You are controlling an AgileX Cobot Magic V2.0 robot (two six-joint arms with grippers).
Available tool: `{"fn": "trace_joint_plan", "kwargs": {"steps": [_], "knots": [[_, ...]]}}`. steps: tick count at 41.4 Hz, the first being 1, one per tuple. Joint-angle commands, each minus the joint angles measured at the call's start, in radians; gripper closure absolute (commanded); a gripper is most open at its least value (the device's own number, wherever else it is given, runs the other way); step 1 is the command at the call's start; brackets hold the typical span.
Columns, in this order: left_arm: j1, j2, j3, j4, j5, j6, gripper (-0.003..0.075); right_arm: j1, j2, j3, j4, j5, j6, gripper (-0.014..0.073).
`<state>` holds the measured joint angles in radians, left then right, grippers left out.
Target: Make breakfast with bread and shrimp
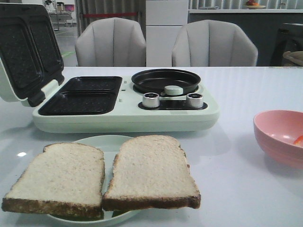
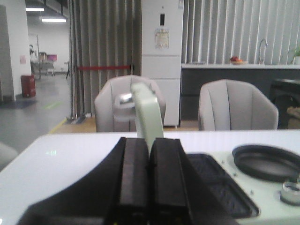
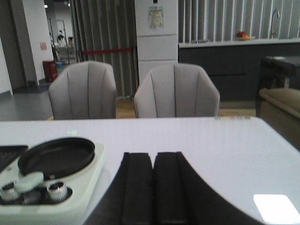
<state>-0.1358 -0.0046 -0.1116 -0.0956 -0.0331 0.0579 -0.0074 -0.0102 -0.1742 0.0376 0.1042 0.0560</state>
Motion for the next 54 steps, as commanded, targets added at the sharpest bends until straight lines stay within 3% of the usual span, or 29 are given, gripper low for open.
{"fn": "trace_joint_plan", "kwargs": {"steps": [1, 14, 30, 42, 46, 50, 54], "knots": [[-0.006, 0.012, -0.145, -0.009, -0.053, -0.009, 0.0619, -0.003, 0.02, -0.132, 0.002, -0.038, -0.002, 0.0559], [-0.006, 0.217, -0.441, -0.009, 0.29, -0.009, 0.0619, -0.003, 0.231, -0.411, 0.002, 0.204, -0.002, 0.0559], [-0.006, 0.395, -0.397, -0.018, 0.462, -0.009, 0.0619, -0.003, 0.434, -0.416, 0.002, 0.431, -0.002, 0.0559], [-0.006, 0.452, -0.38, -0.025, 0.467, -0.009, 0.0607, -0.003, 0.521, -0.413, 0.002, 0.453, -0.002, 0.0546], [-0.006, 0.473, -0.38, -0.029, 0.467, -0.009, 0.0468, -0.003, 0.543, -0.413, 0.002, 0.454, -0.002, 0.0416], [-0.006, 0.493, -0.38, -0.029, 0.458, -0.009, 0.0248, -0.003, 0.559, -0.413, 0.002, 0.452, -0.003, 0.0193], [-0.006, 0.516, -0.38, -0.029, 0.46, 0.041, 0.014, -0.003, 0.579, -0.412, 0.002, 0.433, -0.003, 0.0047]]}}
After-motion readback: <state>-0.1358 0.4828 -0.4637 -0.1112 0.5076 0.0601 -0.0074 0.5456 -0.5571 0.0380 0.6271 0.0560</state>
